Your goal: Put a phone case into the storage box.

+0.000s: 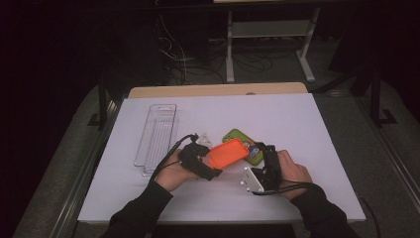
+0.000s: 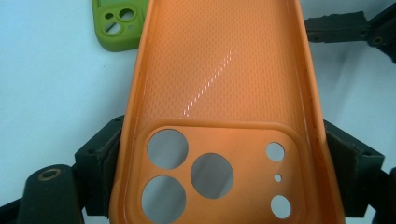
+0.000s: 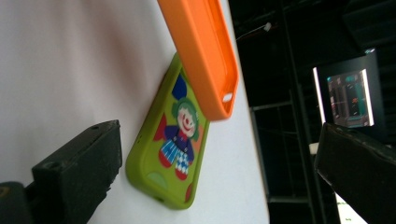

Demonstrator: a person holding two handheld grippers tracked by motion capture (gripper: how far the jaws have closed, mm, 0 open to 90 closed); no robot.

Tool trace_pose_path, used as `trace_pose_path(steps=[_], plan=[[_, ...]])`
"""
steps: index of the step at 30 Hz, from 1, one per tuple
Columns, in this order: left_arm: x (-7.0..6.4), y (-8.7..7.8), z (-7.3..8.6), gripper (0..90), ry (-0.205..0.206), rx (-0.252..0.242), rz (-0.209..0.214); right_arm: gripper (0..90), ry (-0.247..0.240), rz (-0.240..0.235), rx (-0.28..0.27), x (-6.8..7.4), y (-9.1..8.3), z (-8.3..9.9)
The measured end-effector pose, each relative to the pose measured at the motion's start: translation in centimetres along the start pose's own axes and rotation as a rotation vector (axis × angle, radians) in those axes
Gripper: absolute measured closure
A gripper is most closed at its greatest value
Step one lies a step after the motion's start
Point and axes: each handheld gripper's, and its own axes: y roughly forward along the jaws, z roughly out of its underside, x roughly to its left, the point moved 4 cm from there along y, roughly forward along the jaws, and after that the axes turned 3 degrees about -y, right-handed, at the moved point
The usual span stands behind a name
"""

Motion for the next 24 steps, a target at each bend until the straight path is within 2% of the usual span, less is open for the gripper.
trace_pose_path(steps=[6,7,9,12,13,15,16,17,18,19,20,21,24], plan=[[-0.2,0.1,-0.1,16.0,-0.003,-0.008,0.006,1.9,-0.039,0.04,-0.027,0.0,0.4,-1.0],[-0.4,0.2,-0.2,15.9,-0.023,-0.022,0.009,2.8,-0.043,0.044,-0.033,0.0,0.5,-1.1],[-0.2,0.0,-0.1,16.0,0.016,0.019,0.008,4.4,-0.048,0.054,-0.035,0.1,0.6,-1.5],[-0.2,0.0,-0.1,16.0,0.011,0.013,0.013,9.0,-0.039,0.06,-0.038,0.5,0.7,-1.9],[-0.2,0.0,-0.1,16.0,0.011,0.013,0.013,10.7,-0.051,0.06,-0.027,0.5,0.7,-2.0],[-0.2,0.0,-0.1,15.9,0.012,0.012,0.012,13.3,-0.085,0.084,-0.042,0.5,0.8,-2.4],[-0.4,0.2,-0.1,16.0,-0.012,-0.012,0.012,14.1,-0.088,0.086,-0.042,0.6,1.0,-2.6],[-0.4,0.2,-0.1,16.0,-0.012,-0.012,0.012,15.6,-0.093,0.085,-0.042,0.7,1.1,-2.7],[-0.4,0.1,-0.2,16.0,-0.019,-0.017,0.011,17.5,-0.137,0.096,-0.059,0.6,1.3,-2.9],[-0.4,0.1,-0.2,16.0,-0.019,-0.017,0.011,19.6,-0.139,0.095,-0.059,0.7,1.4,-3.0],[-0.2,-0.1,-0.1,16.0,0.008,0.006,0.01,19.6,-0.139,0.095,-0.059,0.7,1.4,-3.0],[-0.1,-0.1,-0.1,16.0,0.013,0.009,0.01,26.0,-0.156,0.076,-0.06,1.0,1.6,-3.2],[-0.1,-0.1,-0.1,16.0,0.013,0.008,0.01,32.8,-0.184,0.09,-0.063,1.2,1.8,-3.4]])
